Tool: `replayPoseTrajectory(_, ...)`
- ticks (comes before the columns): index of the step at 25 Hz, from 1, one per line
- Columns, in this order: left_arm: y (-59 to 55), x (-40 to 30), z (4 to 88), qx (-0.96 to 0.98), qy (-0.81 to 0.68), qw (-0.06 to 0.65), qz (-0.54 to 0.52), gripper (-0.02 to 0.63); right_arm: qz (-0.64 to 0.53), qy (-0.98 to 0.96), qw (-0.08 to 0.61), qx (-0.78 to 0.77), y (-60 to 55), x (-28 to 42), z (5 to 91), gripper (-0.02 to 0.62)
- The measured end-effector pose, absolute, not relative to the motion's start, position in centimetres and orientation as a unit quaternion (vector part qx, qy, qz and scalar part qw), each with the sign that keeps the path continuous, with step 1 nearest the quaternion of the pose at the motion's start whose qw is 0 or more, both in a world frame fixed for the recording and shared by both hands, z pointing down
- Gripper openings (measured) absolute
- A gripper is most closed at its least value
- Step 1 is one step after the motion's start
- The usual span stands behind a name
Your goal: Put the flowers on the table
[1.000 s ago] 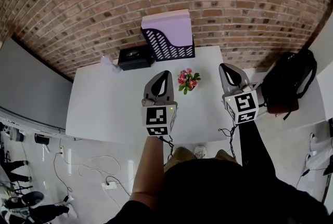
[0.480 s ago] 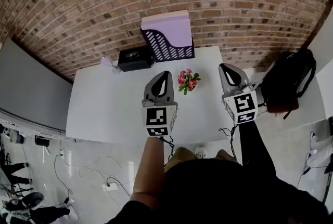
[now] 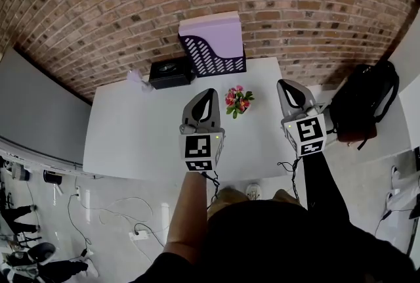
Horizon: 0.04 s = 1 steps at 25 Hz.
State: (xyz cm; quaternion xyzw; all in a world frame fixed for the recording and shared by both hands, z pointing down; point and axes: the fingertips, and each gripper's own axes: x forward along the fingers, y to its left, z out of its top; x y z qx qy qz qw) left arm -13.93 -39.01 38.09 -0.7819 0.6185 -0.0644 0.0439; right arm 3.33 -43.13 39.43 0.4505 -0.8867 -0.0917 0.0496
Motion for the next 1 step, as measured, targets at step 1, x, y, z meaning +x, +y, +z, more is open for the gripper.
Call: replayPoseTrajectory(1, -39.02, -13.92, 38.08, -0.783, 0.618, 0.044, -0.064, 0.009, -0.092, -0.886, 0.050, 0.451, -43.16, 3.34, 39.43, 0.000)
